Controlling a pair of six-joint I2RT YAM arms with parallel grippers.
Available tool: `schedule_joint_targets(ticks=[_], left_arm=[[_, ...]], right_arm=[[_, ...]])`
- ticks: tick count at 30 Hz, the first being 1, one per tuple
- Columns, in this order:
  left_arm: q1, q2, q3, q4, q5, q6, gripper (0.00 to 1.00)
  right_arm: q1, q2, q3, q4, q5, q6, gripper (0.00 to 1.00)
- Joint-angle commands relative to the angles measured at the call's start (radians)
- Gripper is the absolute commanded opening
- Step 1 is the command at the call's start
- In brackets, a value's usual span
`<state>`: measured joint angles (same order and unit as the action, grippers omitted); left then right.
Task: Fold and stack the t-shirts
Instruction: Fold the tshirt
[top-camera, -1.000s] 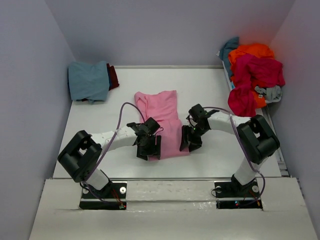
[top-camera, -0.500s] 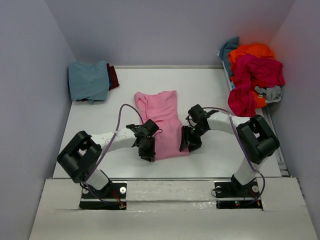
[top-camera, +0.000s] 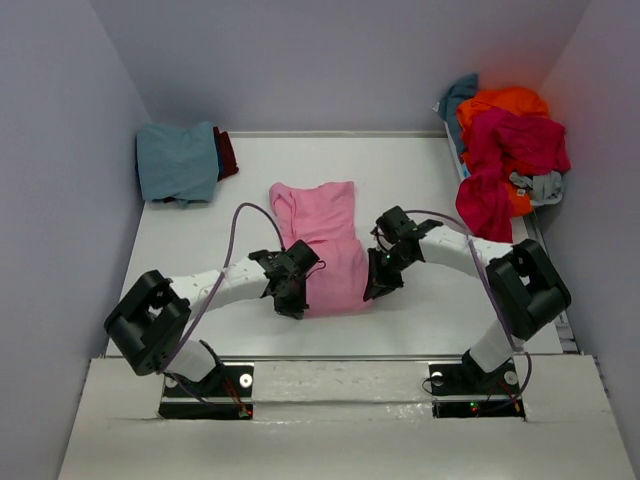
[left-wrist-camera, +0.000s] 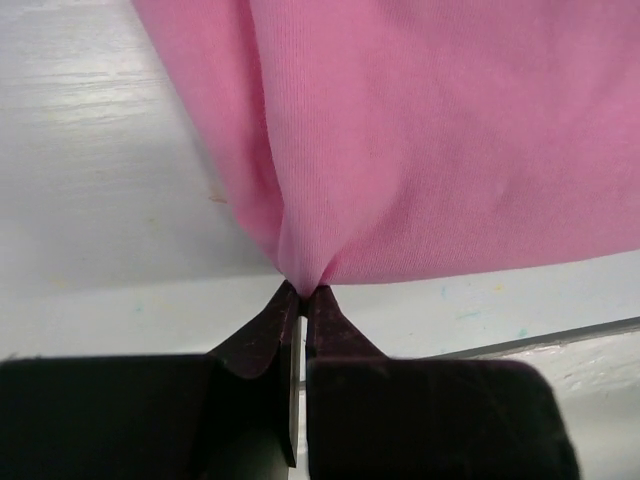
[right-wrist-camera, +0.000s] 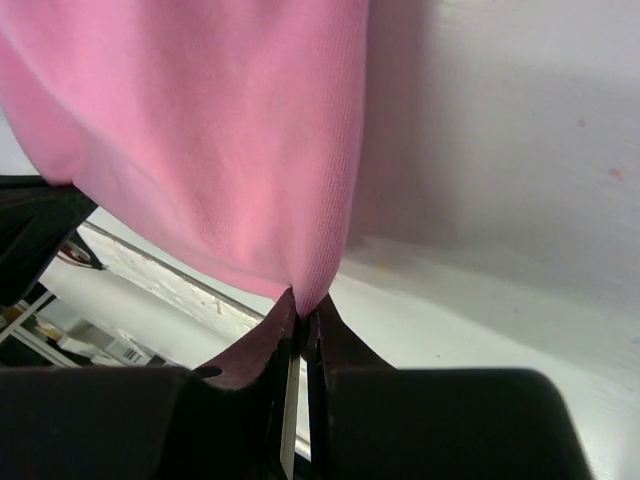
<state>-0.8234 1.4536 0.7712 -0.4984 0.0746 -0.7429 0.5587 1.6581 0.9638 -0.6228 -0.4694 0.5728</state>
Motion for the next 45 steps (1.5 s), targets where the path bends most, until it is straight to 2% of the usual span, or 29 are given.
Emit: schedule_joint_targets(ticks=[1,13,20,27,31,37,41,44,45], left_arm=[[-0.028,-0.076,0.062,-0.109,-0.140,-0.035,0.06],[-0.178,-0.216,0.169,-0.262,-0.312,-0.162,0.06],[-0.301,-0.234,0.241,-0.339,-0.389,-0.262,0.06],[-0.358,-0.228,0.364,-0.434,-0.499,-0.305,0.06],[-0.358,-0.223,0.399,-0.447,-0.558,-0.303,0.06],[-0.335,-0.133,0.480,-0.479,-0.656,-0.262,0.06],[-0.260,-0.118,0.494,-0.431,-0.682,-0.204,0.06],[-0.143,-0.104,0.499,-0.361,-0.674,-0.120,0.06],[-0.143,-0.098,0.504,-0.361,-0.676,-0.101,0.06]], right_arm=[[0.014,-0.086,-0.005,-0.040,0.035,-0.002,0.07],[0.062,-0.276,0.036,-0.164,0.092,0.012,0.07],[0.113,-0.352,0.058,-0.219,0.104,0.033,0.07],[0.170,-0.385,0.134,-0.284,0.132,0.045,0.07],[0.179,-0.385,0.173,-0.282,0.195,0.055,0.07],[0.179,-0.310,0.225,-0.253,0.303,0.068,0.07],[0.179,-0.244,0.283,-0.227,0.374,0.088,0.07],[0.179,-0.174,0.363,-0.213,0.419,0.088,0.07],[0.179,-0.173,0.363,-0.216,0.419,0.084,0.07]])
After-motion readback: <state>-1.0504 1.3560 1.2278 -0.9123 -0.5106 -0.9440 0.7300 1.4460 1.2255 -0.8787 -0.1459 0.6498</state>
